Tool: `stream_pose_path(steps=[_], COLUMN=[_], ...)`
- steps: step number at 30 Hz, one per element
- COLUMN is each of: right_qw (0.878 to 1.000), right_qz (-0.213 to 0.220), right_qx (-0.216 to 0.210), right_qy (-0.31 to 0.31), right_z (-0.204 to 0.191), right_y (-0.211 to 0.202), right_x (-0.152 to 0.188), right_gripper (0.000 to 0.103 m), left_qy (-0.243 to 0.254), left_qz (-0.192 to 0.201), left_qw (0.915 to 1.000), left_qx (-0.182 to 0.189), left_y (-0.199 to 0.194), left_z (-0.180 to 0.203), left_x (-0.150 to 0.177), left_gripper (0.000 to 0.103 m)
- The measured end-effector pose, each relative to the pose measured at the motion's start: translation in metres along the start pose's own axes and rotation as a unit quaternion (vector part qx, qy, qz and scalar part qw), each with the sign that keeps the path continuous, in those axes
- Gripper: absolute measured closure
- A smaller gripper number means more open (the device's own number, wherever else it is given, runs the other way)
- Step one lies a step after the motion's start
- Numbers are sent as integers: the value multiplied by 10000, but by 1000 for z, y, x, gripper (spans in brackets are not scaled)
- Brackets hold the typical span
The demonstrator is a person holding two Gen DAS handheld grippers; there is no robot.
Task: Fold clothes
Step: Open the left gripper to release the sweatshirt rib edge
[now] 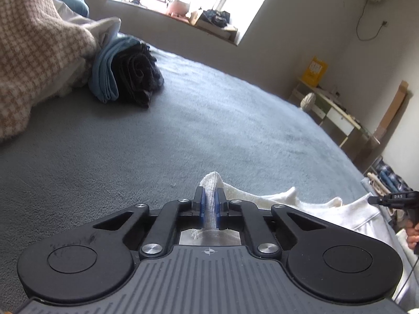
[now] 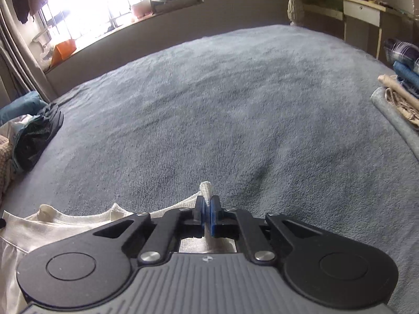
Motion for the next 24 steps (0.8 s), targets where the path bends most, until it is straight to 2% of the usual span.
stream_pose_path(steps=[4, 8, 14, 20, 24], right_qw=[9991, 9984, 9983, 9978, 9981], right_qz=[413, 546, 525, 561, 468], right_qx=[-25, 4, 105, 35, 61], right_qy=[128, 139, 236, 358, 386], right_z=[3, 3, 8, 14, 18], right_y=[-21, -17, 3, 5, 19], right_x=[-11, -23, -23, -21, -16], right_gripper=[100, 100, 100, 101, 101], left_qy=[-91, -86, -143, -42, -84], left_qz=[211, 220, 158, 226, -8], left_qw=[9997, 9997, 9997, 9997, 9997], left_qx=[9, -46, -145, -53, -214], left_y=[-5, 4, 15, 18, 36], left_z=[2, 0, -8, -2, -11], left_x=[-7, -13, -12, -19, -10], left_gripper=[98, 98, 98, 98, 98])
Point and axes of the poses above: each gripper's, at about its wrist camera, not at the fingertips, and y roughly the way its jaws point, z to its right, x to its underside, the point moved 8 cm from there along y, roughly the way its jaws point, and after that the axes turned 7 degrees about x, right-handed, at the moved point
